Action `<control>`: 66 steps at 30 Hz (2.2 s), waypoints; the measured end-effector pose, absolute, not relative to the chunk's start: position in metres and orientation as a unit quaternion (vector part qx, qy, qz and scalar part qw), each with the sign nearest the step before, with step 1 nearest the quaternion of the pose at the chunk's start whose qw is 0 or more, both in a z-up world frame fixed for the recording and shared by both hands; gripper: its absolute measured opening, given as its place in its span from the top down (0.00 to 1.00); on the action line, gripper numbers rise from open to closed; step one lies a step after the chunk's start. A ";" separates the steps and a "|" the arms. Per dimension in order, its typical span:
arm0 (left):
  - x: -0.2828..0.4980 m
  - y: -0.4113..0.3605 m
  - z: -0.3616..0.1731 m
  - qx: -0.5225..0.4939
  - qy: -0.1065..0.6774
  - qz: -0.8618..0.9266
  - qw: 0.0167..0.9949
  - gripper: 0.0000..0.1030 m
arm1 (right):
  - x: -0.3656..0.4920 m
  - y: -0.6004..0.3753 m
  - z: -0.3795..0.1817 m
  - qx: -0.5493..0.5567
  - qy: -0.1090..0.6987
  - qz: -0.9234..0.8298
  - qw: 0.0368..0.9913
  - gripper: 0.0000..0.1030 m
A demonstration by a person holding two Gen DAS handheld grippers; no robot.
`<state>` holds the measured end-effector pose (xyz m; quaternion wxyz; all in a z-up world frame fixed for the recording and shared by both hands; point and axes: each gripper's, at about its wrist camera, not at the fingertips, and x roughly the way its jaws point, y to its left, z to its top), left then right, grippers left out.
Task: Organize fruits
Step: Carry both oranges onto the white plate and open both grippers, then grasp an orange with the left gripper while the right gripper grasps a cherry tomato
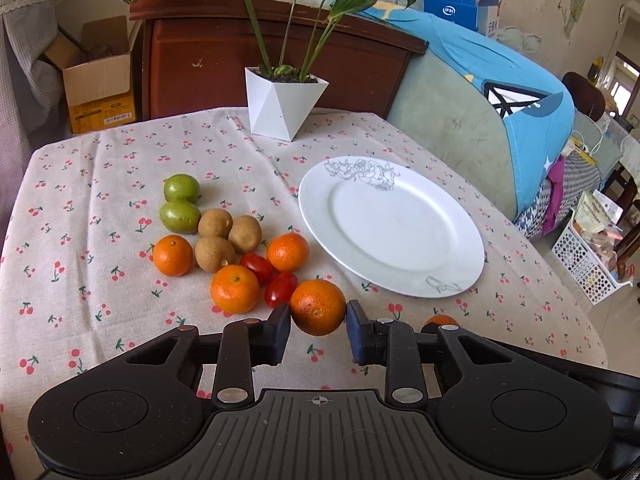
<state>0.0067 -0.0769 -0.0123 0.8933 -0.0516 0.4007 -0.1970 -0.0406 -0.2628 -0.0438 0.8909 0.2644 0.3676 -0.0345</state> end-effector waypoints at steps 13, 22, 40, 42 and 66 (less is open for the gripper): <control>0.053 -0.103 0.002 -0.037 0.398 -0.247 0.882 0.73 | 0.018 -0.296 -0.026 0.251 0.373 -0.019 0.893 0.69; 0.080 -0.123 -0.008 -0.005 0.408 -0.253 0.877 0.73 | 0.041 -0.301 -0.037 0.233 0.391 -0.023 0.890 0.69; 0.091 -0.105 0.010 -0.025 0.404 -0.220 0.887 0.51 | 0.044 -0.305 -0.029 0.276 0.370 -0.011 0.887 0.61; 0.092 -0.099 0.014 -0.020 0.403 -0.211 0.890 0.44 | 0.044 -0.302 -0.027 0.277 0.367 -0.001 0.888 0.61; 0.102 -0.010 0.004 -0.048 0.446 -0.108 0.887 0.37 | 0.038 -0.226 -0.031 0.198 0.406 0.144 0.880 0.60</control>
